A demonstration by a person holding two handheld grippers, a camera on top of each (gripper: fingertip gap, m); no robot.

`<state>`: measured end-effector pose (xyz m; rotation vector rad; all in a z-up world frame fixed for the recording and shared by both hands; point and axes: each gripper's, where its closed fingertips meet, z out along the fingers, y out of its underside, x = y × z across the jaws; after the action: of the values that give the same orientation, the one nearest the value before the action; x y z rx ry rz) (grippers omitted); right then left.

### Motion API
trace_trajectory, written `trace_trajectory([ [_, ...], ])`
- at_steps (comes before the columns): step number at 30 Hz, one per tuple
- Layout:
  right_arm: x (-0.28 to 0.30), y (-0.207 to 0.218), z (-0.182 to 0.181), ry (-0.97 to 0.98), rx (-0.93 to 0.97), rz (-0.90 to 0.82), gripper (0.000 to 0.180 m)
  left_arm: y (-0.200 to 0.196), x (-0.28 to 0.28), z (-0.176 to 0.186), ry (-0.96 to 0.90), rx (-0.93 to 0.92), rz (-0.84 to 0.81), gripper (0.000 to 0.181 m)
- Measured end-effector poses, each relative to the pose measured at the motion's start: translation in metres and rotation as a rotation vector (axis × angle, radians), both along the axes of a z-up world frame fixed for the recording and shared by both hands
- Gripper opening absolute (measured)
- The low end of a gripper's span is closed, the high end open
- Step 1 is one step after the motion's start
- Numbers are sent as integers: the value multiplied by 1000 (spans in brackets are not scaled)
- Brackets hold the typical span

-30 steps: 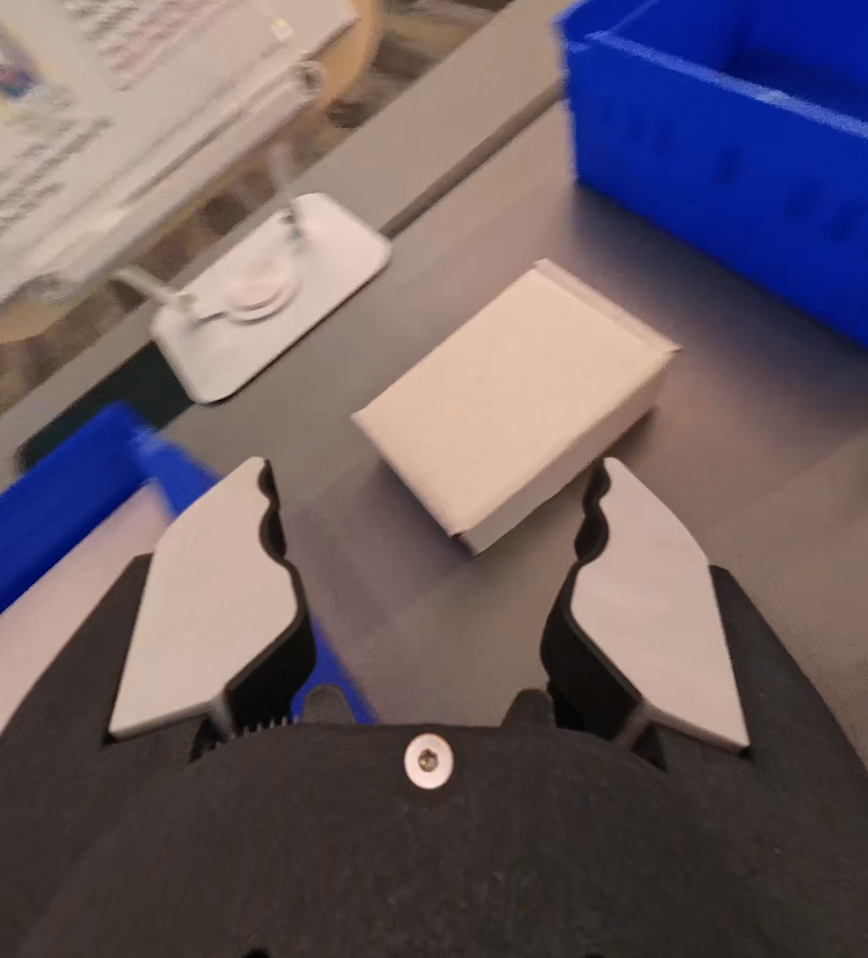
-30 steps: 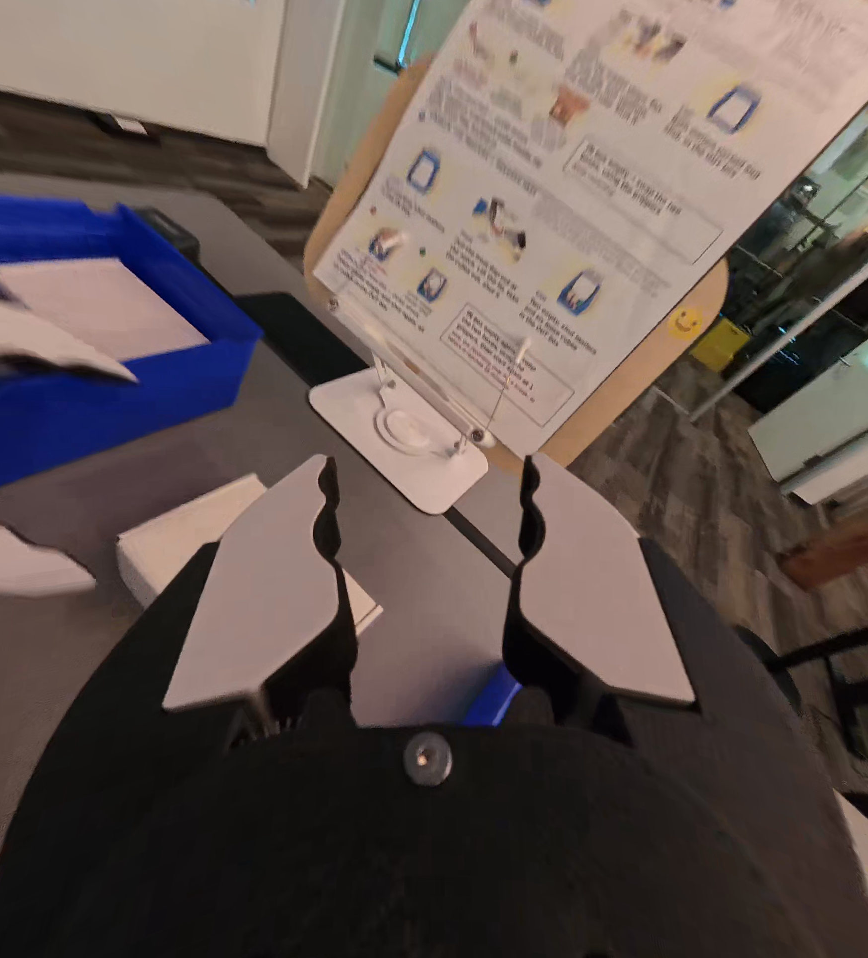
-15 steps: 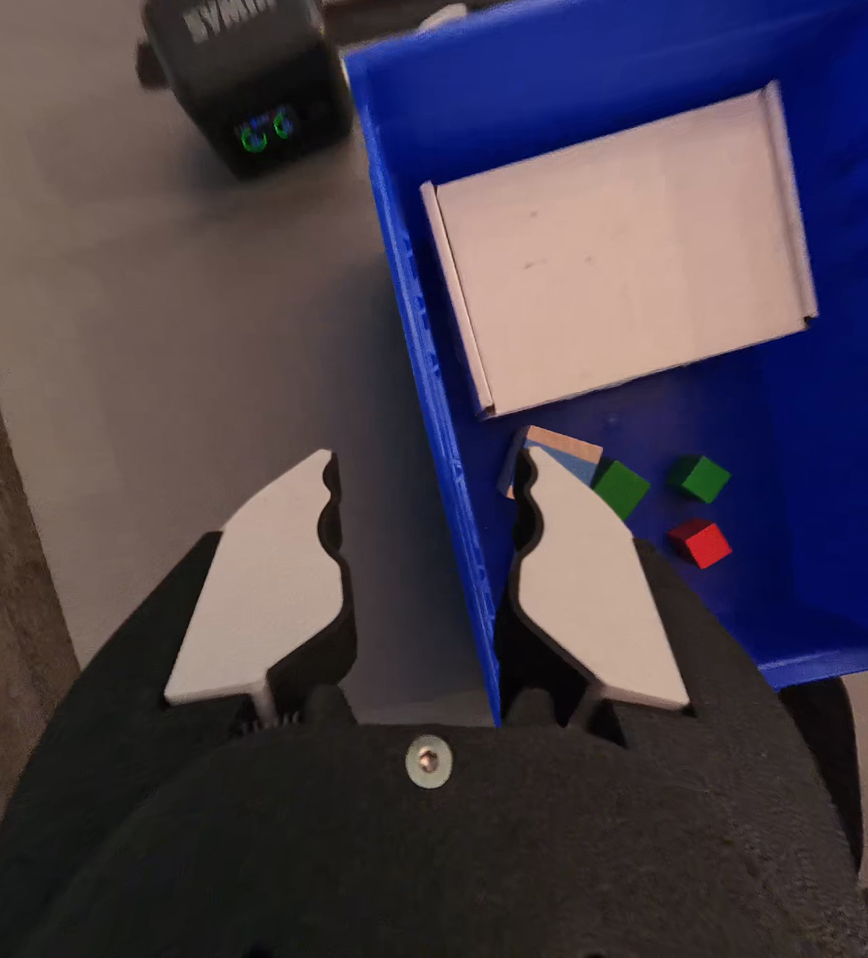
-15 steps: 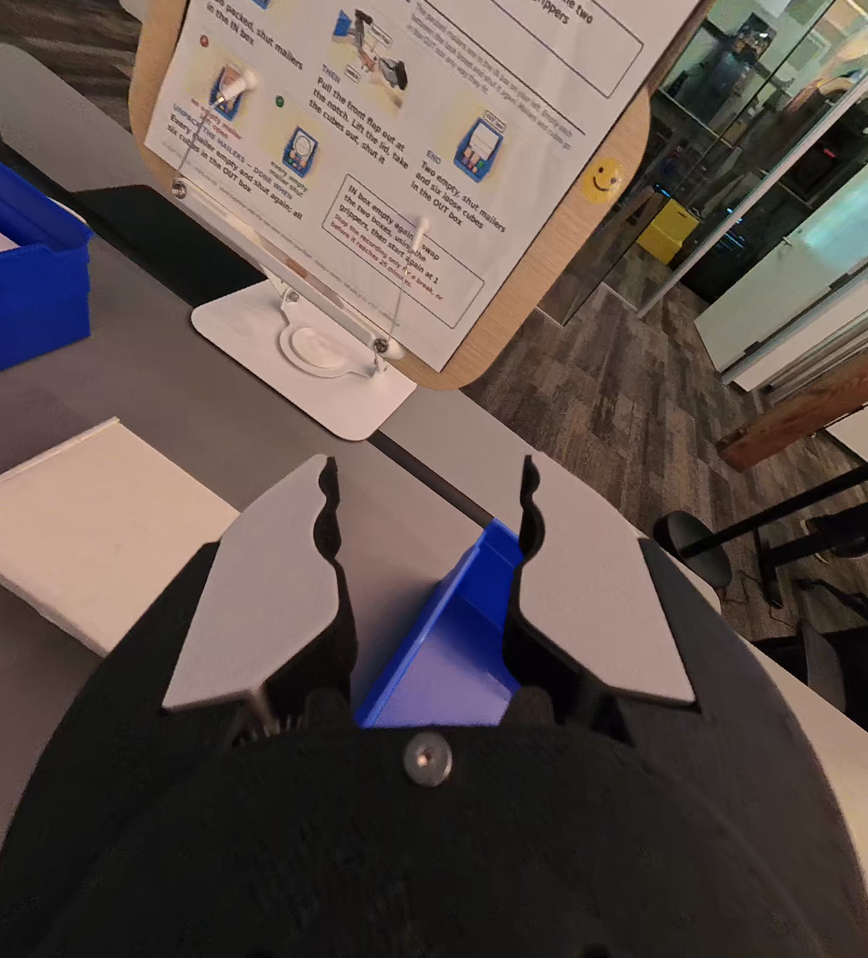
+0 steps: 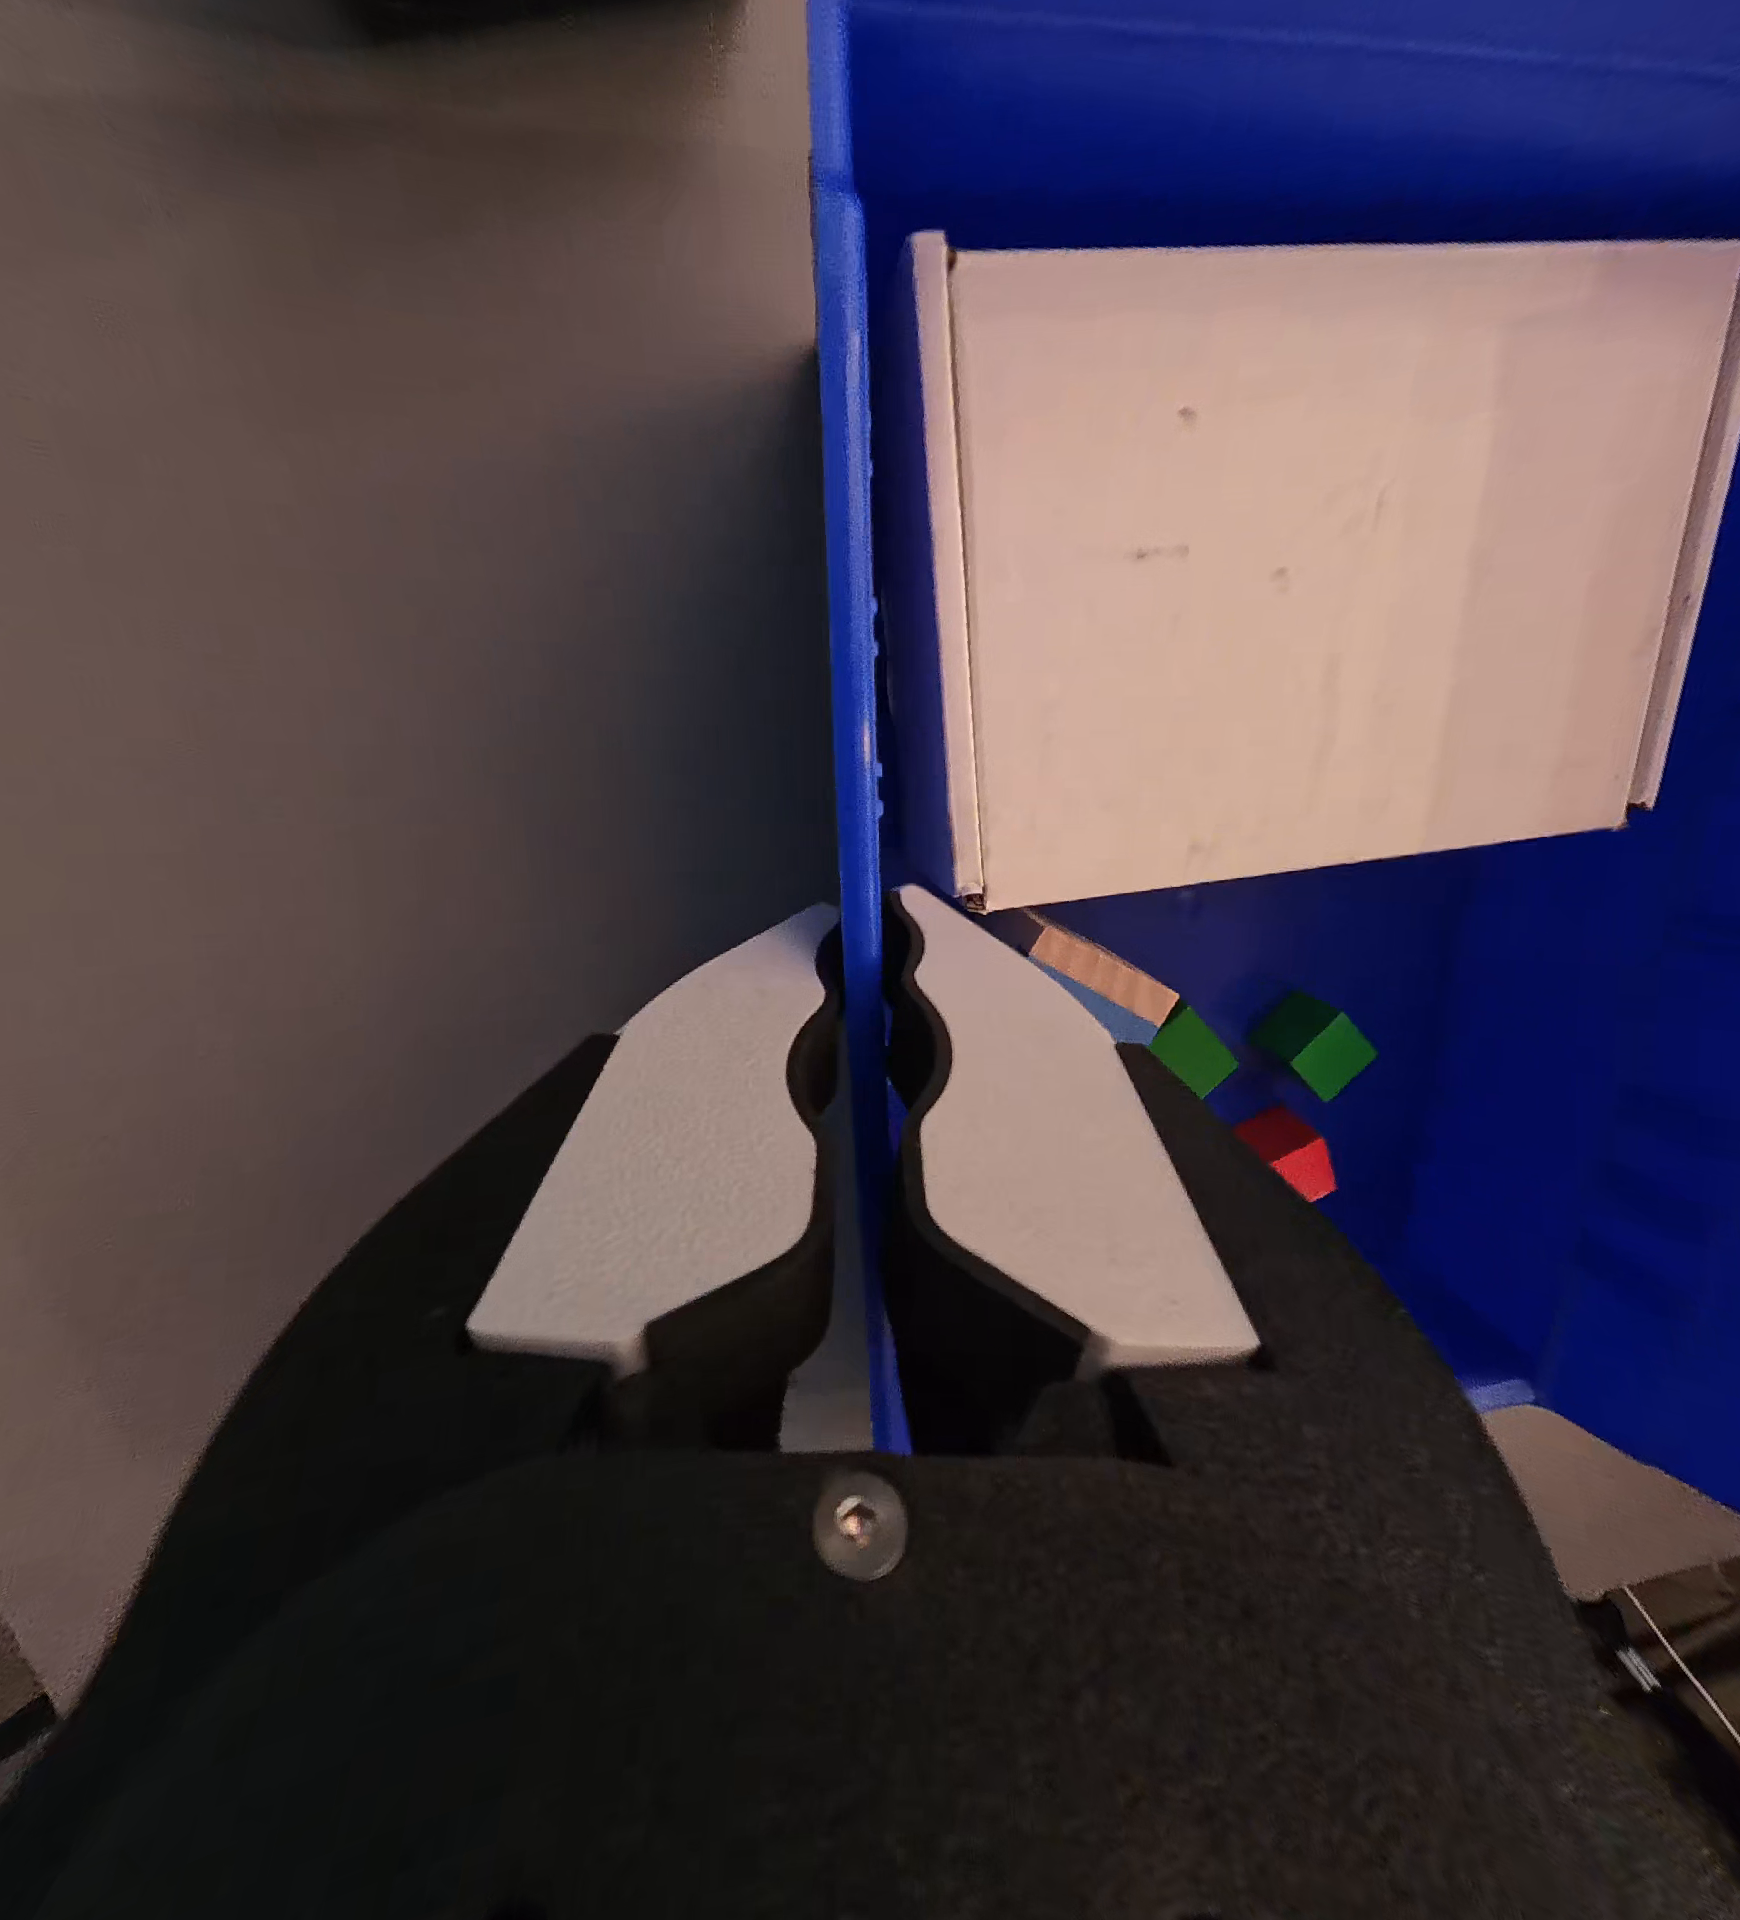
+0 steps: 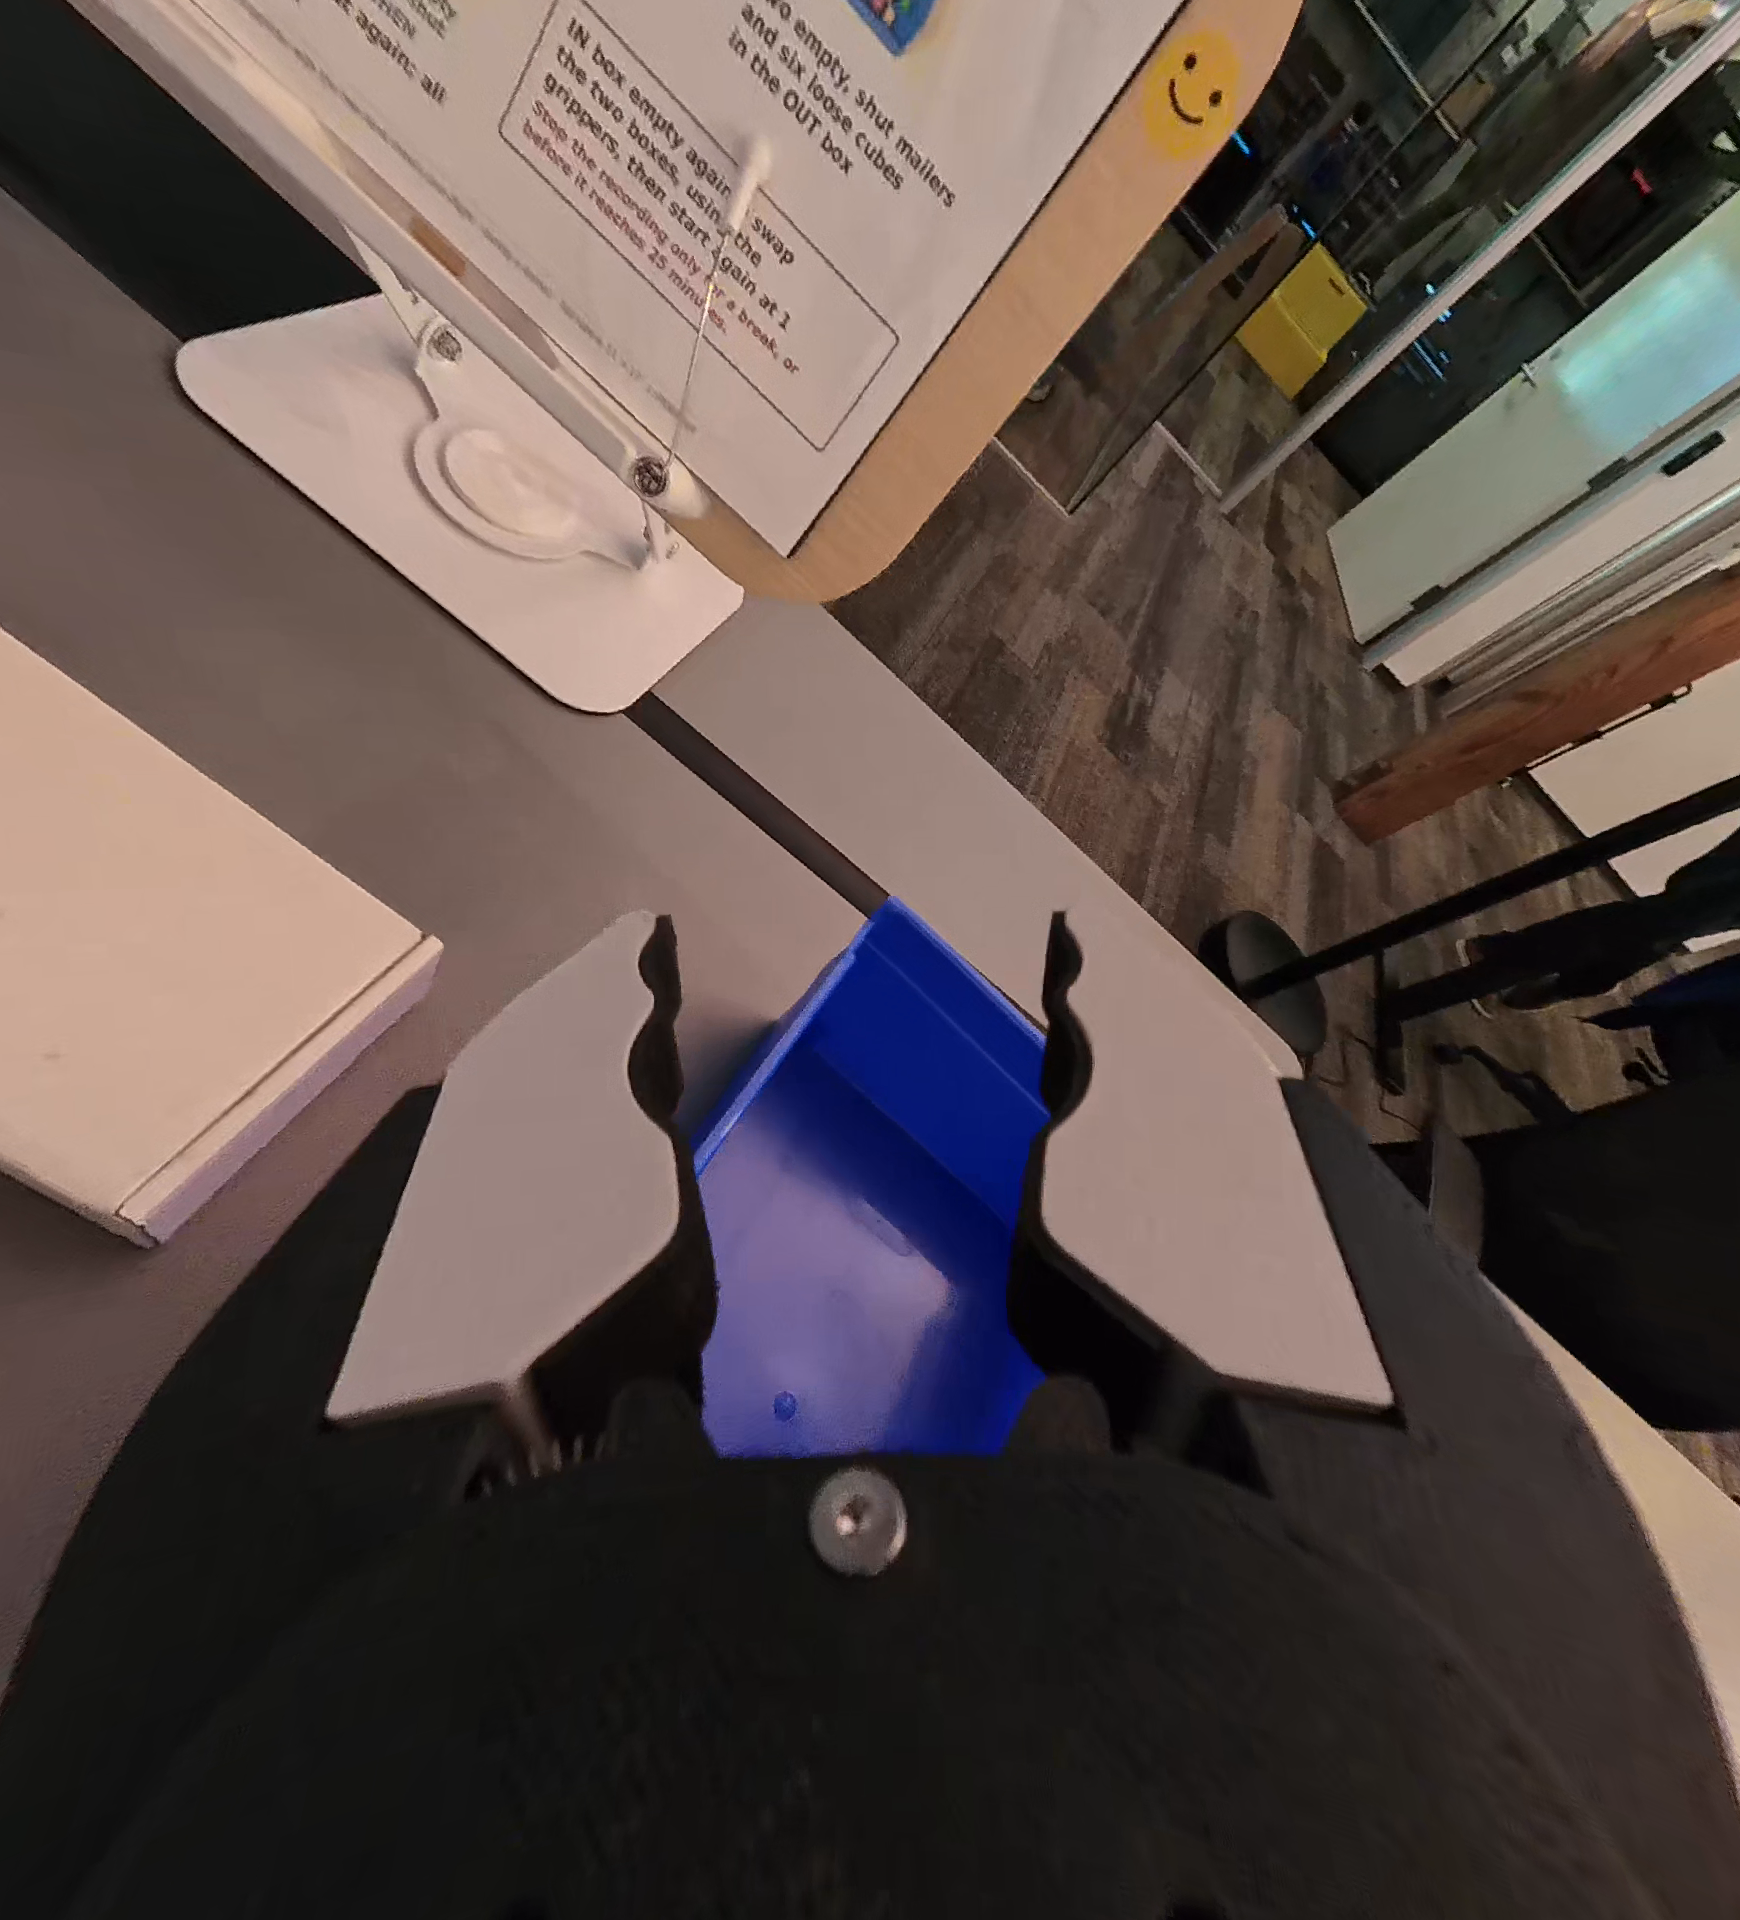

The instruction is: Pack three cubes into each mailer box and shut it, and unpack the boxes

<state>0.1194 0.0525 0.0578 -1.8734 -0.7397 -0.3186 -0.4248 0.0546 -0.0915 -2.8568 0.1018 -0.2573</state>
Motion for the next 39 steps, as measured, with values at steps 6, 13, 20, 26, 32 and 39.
trace_trajectory([
  [6, 16, 4, -9, -35, -32, -58, 69, 4, -29, 1, 19, 58, 48, 3],
  [13, -48, -17, -8, 210, -41, 133, 69, 9, -8, 80, -131, 483, 21, 24],
  [20, -105, -61, -92, 291, -170, 172, 82, -113, 193, 169, -530, 966, -444, 64],
  [26, -106, -71, -154, 362, -383, 102, 85, -138, 322, 57, -233, 792, -772, 78],
  [32, -101, -73, -193, 328, -489, 82, 86, -92, 338, 8, -133, 657, -707, 94],
  [39, -114, -79, -213, 325, -590, 136, 85, -86, 333, -51, -23, 509, -775, 87],
])
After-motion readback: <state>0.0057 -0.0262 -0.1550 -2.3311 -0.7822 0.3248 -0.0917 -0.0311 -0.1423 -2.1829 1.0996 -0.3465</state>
